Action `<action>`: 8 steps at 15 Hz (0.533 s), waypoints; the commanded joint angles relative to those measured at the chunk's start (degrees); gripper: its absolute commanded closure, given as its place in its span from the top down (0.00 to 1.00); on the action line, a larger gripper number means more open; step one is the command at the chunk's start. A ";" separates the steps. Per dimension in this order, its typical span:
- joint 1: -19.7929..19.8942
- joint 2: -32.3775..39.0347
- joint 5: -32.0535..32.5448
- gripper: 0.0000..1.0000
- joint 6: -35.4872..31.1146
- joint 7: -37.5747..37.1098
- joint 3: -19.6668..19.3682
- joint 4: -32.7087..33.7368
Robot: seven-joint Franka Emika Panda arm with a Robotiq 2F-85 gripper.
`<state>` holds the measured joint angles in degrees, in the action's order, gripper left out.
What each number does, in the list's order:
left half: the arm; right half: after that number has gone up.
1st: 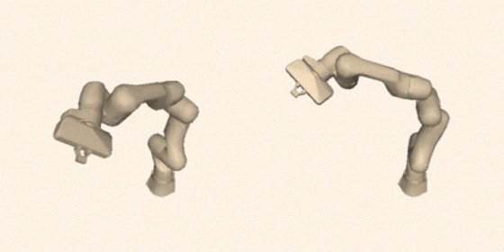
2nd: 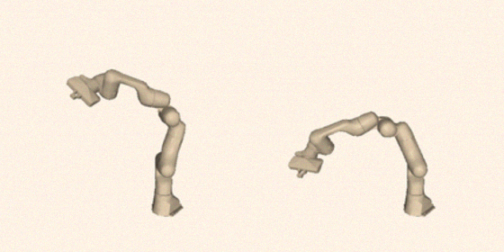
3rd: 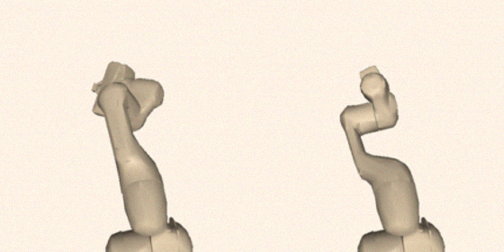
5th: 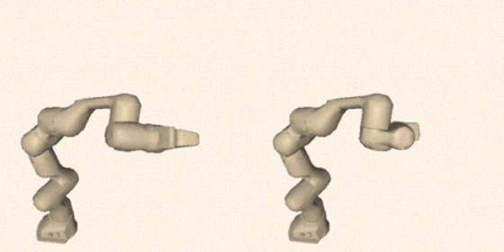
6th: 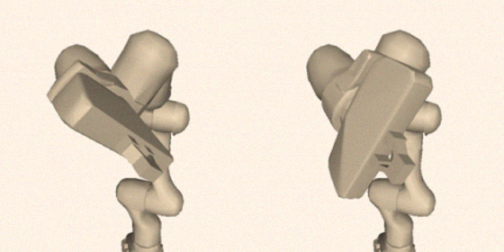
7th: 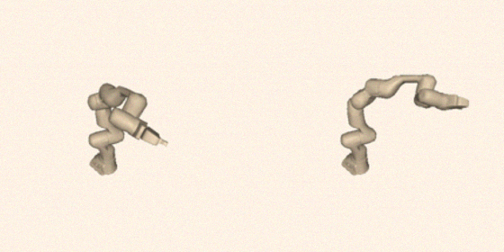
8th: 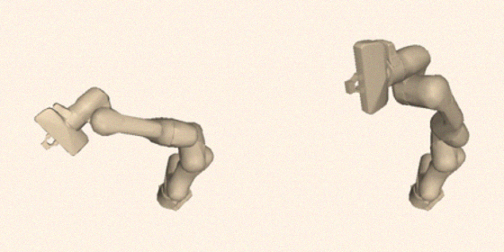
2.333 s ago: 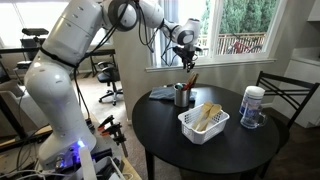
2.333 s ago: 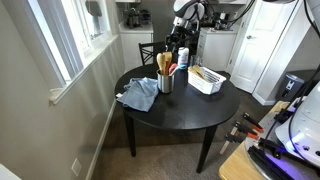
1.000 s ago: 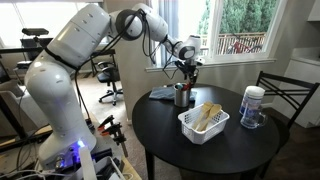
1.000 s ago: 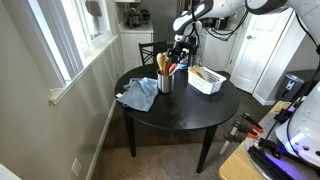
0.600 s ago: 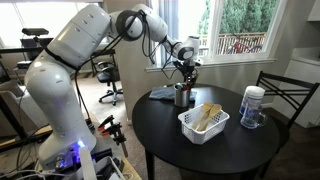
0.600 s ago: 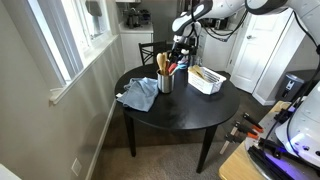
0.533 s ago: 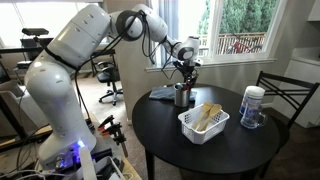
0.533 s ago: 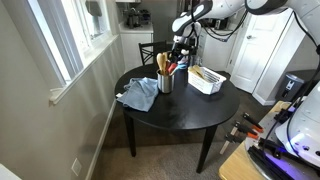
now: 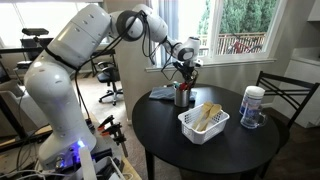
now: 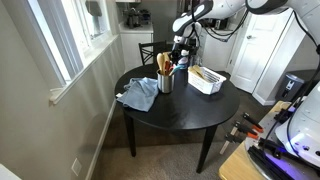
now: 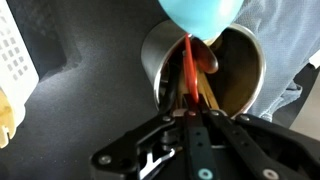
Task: Put the red spatula in the white basket.
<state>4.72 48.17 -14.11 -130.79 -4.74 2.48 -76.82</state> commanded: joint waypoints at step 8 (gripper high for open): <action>3.15 -15.31 -3.13 0.05 5.67 8.50 3.59 -6.22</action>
<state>7.17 38.01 -15.45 -126.61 1.00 5.59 -79.00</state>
